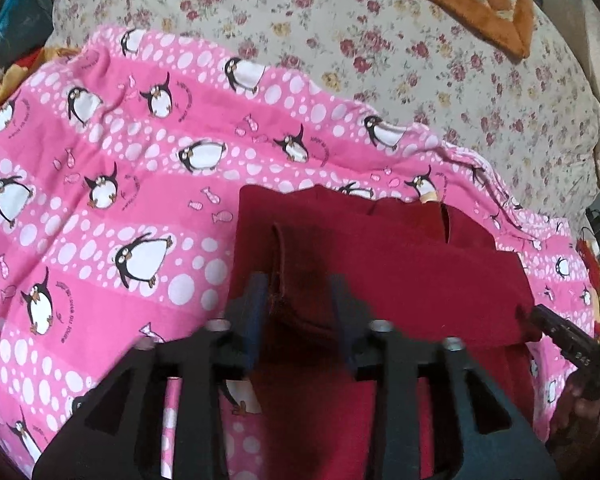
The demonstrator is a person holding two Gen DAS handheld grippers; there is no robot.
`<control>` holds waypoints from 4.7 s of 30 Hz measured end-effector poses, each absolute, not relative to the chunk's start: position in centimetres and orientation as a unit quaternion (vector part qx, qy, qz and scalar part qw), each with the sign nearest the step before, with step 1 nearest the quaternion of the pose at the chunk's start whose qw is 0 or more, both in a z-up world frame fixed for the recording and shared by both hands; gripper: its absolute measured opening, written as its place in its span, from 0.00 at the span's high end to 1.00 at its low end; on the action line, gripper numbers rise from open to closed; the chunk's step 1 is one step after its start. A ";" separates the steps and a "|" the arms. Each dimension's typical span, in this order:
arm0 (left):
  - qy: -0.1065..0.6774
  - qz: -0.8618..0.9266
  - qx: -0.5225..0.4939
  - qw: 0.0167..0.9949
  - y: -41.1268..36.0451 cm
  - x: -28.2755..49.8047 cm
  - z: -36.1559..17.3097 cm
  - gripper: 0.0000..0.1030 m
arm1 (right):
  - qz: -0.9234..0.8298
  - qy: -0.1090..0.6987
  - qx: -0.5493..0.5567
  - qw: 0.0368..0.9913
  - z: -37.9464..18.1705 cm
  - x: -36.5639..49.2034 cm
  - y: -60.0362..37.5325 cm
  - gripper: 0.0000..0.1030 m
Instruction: Fold small clothes
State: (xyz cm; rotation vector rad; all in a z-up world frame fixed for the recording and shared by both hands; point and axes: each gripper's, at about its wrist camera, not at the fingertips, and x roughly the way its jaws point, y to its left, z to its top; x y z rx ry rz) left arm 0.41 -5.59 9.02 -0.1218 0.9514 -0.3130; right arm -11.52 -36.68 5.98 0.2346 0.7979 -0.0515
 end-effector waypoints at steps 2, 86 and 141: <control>0.437 -0.152 -0.065 0.884 -5.4 0.1 9.4 0.44 | -0.030 0.380 0.116 0.917 5.4 -11.4 -36.8 0.57; 0.475 -0.129 0.028 0.870 -3.8 -6.1 8.5 0.43 | -0.046 0.444 0.099 0.889 6.3 -16.4 -35.9 0.51; 0.608 -0.230 0.045 0.759 -0.9 -24.2 1.1 0.43 | 0.157 0.555 0.110 0.809 -2.3 -33.0 -29.8 0.67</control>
